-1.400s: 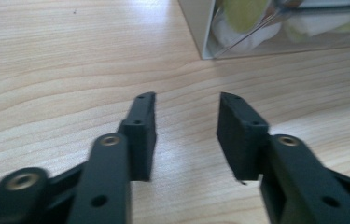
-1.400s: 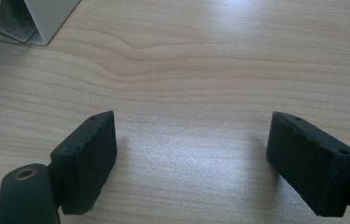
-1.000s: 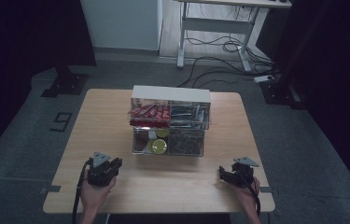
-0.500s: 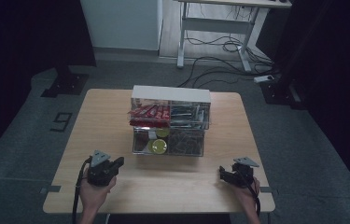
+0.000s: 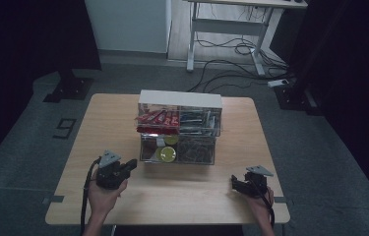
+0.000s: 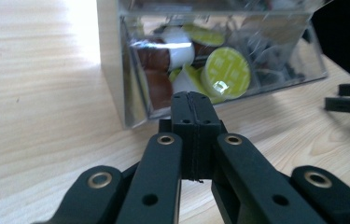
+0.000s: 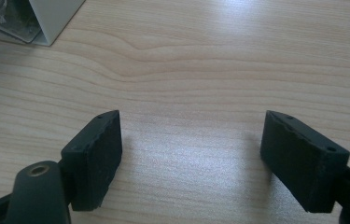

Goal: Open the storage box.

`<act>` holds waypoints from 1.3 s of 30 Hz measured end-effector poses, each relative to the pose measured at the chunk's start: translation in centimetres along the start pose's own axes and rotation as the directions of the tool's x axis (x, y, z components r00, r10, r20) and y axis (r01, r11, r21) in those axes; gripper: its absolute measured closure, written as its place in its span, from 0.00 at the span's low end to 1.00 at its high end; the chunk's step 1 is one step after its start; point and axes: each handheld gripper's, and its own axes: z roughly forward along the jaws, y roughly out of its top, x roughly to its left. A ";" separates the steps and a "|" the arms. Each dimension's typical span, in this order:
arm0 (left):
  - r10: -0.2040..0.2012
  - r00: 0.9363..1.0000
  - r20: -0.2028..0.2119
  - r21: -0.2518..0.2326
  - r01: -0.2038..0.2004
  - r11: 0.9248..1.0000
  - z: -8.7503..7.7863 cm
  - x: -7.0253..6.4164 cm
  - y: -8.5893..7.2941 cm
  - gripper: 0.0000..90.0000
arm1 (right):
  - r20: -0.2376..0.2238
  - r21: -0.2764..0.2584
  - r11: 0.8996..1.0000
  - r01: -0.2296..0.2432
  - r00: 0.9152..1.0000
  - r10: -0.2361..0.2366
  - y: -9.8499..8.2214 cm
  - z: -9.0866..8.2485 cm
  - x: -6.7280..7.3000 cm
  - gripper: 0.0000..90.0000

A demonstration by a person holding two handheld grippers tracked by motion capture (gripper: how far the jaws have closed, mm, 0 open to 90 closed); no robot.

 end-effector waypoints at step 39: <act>0.033 0.990 0.140 -0.059 -0.025 0.998 -0.8 -2.3 6.0 1.00 | 0.001 -0.001 1.000 -0.002 1.000 0.002 0.0 0.0 0.0 0.23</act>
